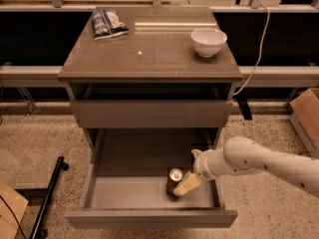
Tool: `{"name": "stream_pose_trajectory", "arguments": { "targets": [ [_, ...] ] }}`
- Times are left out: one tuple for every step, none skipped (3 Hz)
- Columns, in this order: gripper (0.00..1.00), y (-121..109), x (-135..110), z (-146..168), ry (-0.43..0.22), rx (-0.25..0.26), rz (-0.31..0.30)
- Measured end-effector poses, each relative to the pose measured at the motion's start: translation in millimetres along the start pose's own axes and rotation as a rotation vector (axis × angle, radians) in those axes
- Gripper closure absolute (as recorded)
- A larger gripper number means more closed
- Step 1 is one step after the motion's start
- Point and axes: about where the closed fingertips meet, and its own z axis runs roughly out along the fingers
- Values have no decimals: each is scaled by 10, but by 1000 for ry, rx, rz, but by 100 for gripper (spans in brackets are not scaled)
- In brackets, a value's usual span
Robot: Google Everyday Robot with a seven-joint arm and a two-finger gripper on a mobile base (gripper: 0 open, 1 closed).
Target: Pick orange can from middle drawer and place on counter
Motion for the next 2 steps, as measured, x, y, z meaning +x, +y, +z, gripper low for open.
{"name": "stream_pose_trajectory", "arguments": {
  "targets": [
    [0, -4, 129, 331, -14, -29, 27],
    [0, -23, 248, 641, -32, -61, 62]
  ]
}}
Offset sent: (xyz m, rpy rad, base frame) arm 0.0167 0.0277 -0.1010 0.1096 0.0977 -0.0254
